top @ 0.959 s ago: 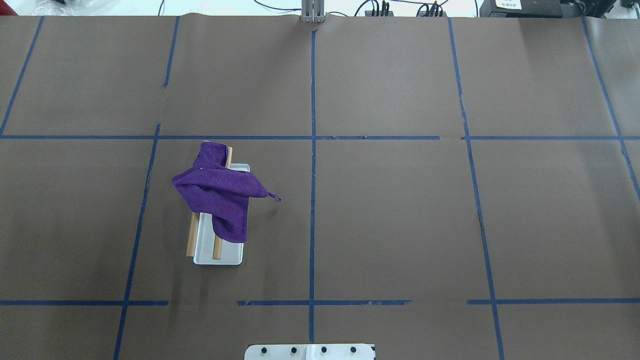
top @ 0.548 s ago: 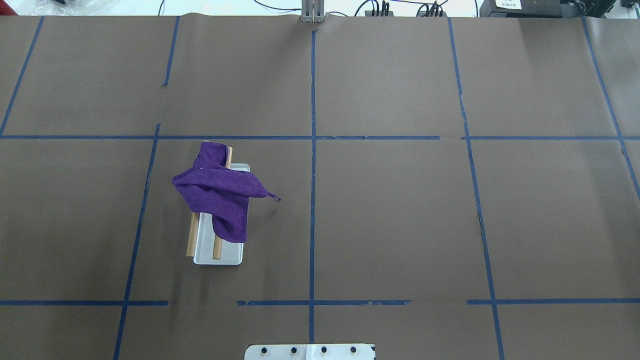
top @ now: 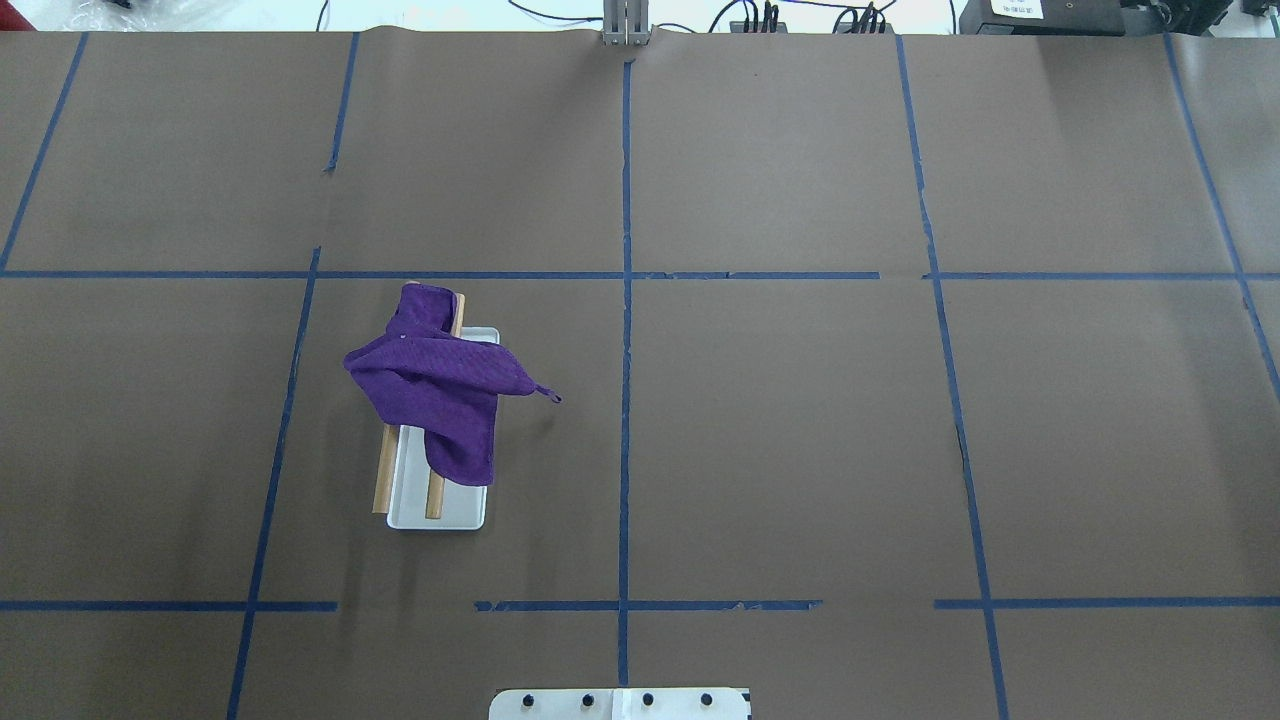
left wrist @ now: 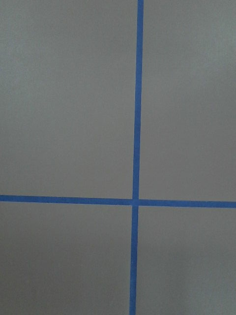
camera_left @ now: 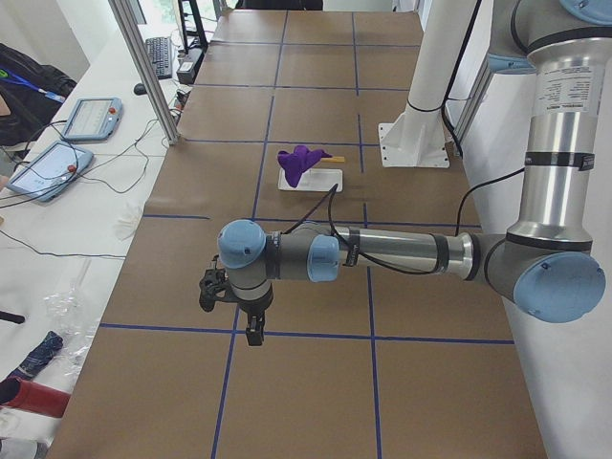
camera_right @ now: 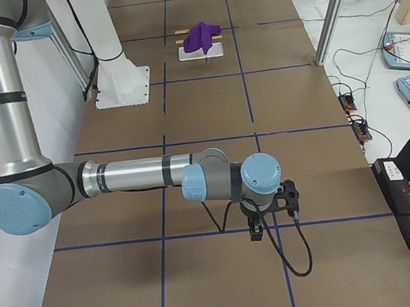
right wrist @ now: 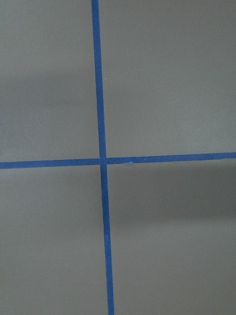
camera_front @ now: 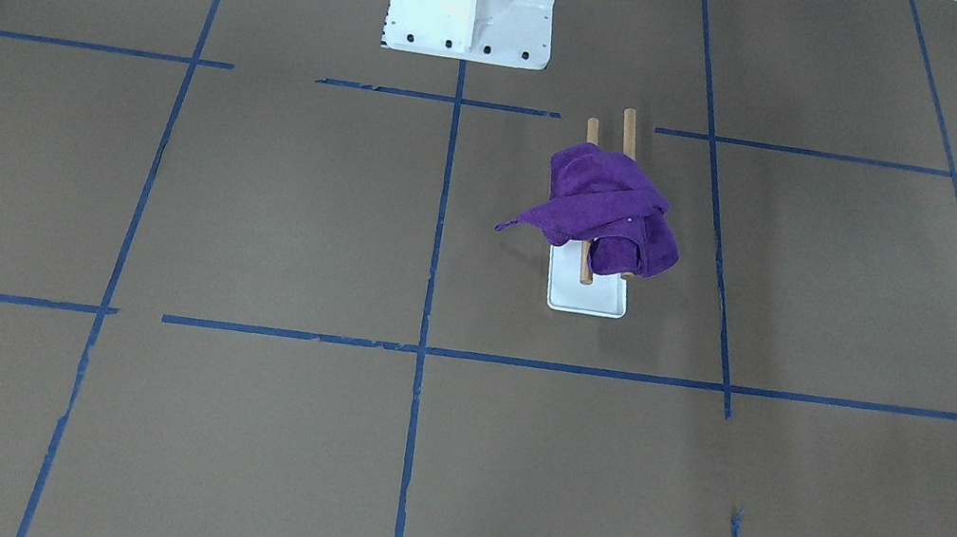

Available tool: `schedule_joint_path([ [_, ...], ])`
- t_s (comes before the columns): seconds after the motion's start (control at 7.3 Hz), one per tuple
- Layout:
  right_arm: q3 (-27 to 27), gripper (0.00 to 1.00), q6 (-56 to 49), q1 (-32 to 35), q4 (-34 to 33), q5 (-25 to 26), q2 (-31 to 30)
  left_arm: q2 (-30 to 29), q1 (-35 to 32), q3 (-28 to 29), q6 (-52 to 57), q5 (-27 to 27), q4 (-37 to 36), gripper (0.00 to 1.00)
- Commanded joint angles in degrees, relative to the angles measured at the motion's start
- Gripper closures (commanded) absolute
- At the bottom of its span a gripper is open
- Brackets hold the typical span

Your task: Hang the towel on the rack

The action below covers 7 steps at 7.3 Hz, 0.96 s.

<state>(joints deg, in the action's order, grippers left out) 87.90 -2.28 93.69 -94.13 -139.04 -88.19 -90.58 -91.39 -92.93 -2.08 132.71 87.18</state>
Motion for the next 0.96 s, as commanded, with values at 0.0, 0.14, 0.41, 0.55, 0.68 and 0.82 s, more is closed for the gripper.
schedule_joint_path([
  [0.0, -0.1, 0.0, 0.0, 0.0, 0.0, -0.1, -0.1, 0.1, -0.3, -0.1, -0.6, 1.0, -0.1, 0.0],
  [0.14, 0.0, 0.0, 0.0, 0.0, 0.0, -0.1, -0.1, 0.3, -0.3, 0.2, -0.6, 3.8, -0.1, 0.0],
  [0.41, -0.1, 0.0, 0.0, 0.0, 0.0, -0.2, -0.1, 0.6, -0.3, 0.1, -0.4, 4.3, 0.0, 0.0],
  [0.55, -0.1, 0.0, 0.0, 0.0, 0.0, -0.3, 0.0, 0.6, -0.3, 0.2, -0.4, 4.3, 0.0, 0.0],
  [0.68, 0.0, 0.0, 0.0, 0.0, 0.0, -0.2, 0.0, 0.7, -0.3, 0.0, -0.4, 4.3, 0.1, 0.0],
  [0.82, 0.1, 0.0, 0.0, 0.0, 0.0, -0.2, 0.0, 0.7, -0.3, -0.2, -0.4, 4.3, 0.0, 0.0],
])
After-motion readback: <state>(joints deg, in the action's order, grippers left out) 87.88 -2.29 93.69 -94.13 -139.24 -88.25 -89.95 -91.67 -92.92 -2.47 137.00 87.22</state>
